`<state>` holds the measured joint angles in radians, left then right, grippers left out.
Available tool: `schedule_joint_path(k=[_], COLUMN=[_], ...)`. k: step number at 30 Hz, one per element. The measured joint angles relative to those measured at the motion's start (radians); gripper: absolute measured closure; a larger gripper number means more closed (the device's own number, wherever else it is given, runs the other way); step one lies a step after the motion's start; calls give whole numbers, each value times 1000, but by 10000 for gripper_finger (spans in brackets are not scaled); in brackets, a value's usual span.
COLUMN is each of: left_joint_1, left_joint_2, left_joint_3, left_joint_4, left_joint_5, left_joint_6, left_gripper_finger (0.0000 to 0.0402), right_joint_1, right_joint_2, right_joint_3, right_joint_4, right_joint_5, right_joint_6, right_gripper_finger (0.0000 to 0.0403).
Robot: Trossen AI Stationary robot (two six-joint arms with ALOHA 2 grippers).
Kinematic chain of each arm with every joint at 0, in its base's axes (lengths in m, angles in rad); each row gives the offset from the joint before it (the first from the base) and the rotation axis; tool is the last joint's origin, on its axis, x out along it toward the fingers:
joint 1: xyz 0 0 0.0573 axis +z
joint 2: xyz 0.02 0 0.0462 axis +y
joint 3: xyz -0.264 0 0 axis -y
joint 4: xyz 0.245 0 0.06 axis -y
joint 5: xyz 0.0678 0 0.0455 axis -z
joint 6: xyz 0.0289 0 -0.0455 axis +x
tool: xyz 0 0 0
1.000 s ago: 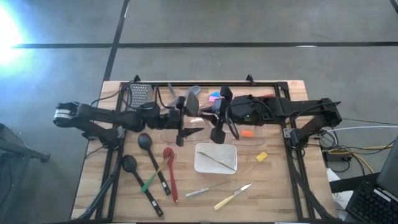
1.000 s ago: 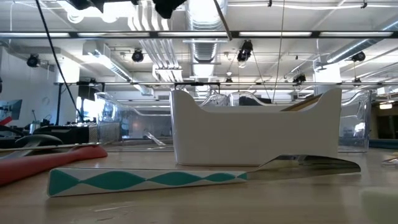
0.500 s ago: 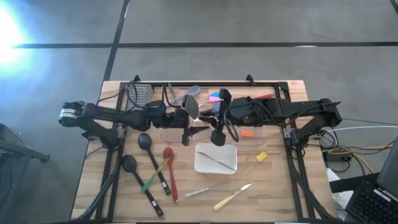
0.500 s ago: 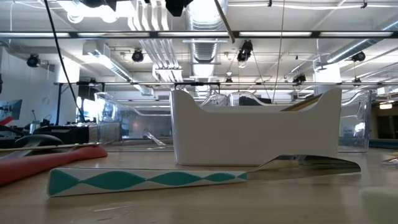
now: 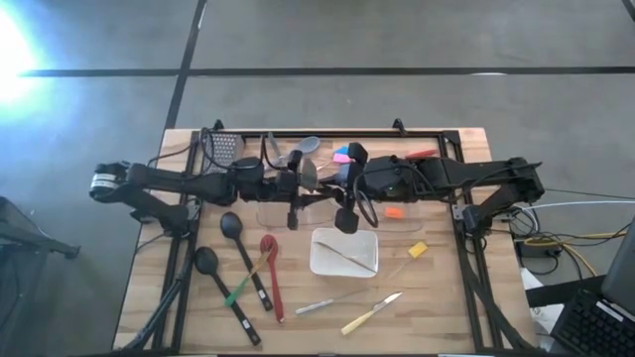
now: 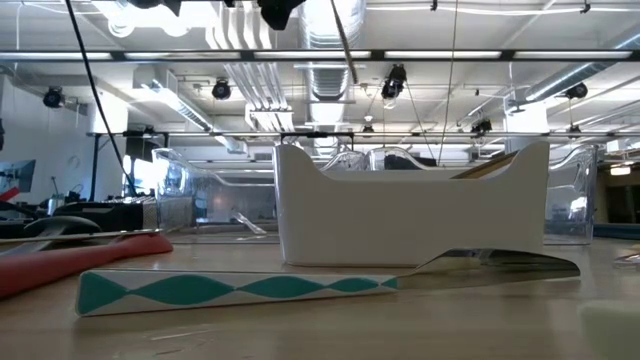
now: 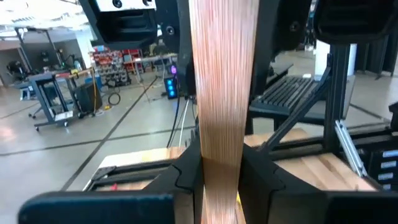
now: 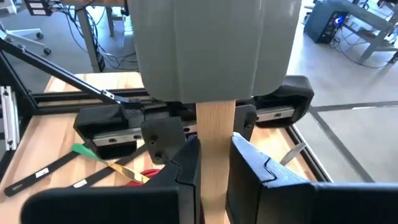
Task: Pick & Place Kitchen Items
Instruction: Put the gray spatula into the right transparent bin
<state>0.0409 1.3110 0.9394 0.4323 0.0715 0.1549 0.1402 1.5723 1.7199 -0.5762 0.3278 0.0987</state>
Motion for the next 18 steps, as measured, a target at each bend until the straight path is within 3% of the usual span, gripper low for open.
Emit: schedule_joint_path(k=[6,9,13,18], left_joint_1=[11,22,37,45], left_joint_2=[-91,-158,-220,-210], left_joint_3=[-3,24,131,291], left_joint_4=[-166,-348,-652,-988], left_joint_5=[-11,-25,-76,-117], left_joint_6=[78,110,148,206], left_gripper_finger=[333,333,333,333], right_joint_1=[0,0,10,27], right_joint_2=[-29,-59,-89,-137], right_joint_3=[7,8,-5,-54], right_joint_4=[-80,-204,-371,-456], right_joint_5=[8,8,15,63], right_joint_6=[76,150,288,392], right_gripper_finger=[275,250,238,239])
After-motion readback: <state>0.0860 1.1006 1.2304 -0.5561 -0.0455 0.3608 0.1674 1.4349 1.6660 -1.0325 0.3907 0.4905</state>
